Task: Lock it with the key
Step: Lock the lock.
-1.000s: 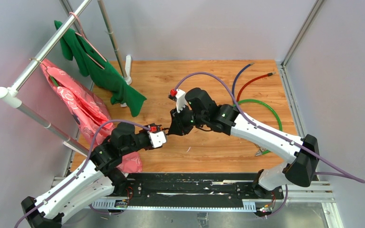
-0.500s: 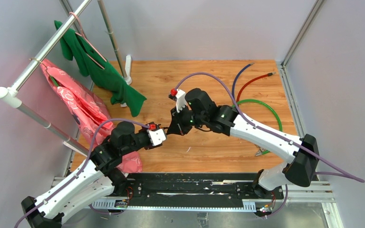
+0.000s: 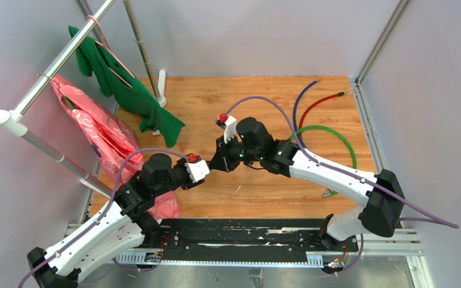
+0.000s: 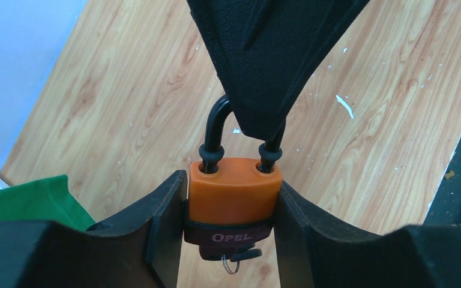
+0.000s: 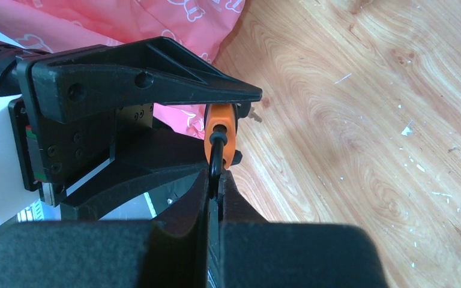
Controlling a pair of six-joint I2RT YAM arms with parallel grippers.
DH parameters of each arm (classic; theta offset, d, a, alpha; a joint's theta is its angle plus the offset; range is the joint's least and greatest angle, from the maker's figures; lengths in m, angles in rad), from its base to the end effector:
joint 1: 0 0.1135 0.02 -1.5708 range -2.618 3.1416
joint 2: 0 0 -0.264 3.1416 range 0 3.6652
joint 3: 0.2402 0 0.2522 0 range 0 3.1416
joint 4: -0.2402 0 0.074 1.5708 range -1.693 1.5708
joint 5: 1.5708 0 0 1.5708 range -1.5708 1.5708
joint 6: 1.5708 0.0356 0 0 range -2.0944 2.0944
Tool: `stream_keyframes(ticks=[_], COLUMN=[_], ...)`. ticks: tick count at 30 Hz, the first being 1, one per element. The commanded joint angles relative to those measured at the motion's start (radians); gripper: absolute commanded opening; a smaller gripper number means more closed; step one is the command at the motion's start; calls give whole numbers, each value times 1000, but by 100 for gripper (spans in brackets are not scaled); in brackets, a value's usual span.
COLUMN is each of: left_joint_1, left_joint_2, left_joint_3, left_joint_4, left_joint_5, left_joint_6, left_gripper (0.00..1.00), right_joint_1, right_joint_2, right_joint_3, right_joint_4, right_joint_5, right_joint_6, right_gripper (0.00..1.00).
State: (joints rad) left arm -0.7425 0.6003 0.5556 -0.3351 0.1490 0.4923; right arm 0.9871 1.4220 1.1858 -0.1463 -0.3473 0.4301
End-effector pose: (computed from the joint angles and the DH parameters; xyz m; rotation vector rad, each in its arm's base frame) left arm 0.1077 -0.1060 0.2711 1.2133 1.5379 -0.3103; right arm 0.1733 0.2843 0.3355 -0.8319 1.9873 1.2255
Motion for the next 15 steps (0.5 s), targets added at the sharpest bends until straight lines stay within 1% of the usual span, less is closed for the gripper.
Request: stream_keyframes(ticks=[1,4,7,9,12,15], left_joint_1=[-6,-6,-6,-6,-6,-6], left_joint_2=[-17,-8,3,13,29,34], left_joint_3=[61,88,112,125,143,170], left_joint_4=[269,329,395,434,486,502], left_joint_5=[41,32,67,69,24,41], left_joint_6=[-86,-115,-120,-114,-94,-86], left_gripper=[0,0,0,0,0,0], right_joint_1=[12,14,28,48,60,65], right_joint_2=[12,21,42,64,95,116], right_joint_3=[-89,-161,-214,-212,-214,-242], right_joint_4=[96,184,283,297,304,316], right_joint_5=[-5,-3,-5,14,17,17], right_joint_6=[29,51,81,60,50,54], right_gripper=[0,0,0,0,0,0])
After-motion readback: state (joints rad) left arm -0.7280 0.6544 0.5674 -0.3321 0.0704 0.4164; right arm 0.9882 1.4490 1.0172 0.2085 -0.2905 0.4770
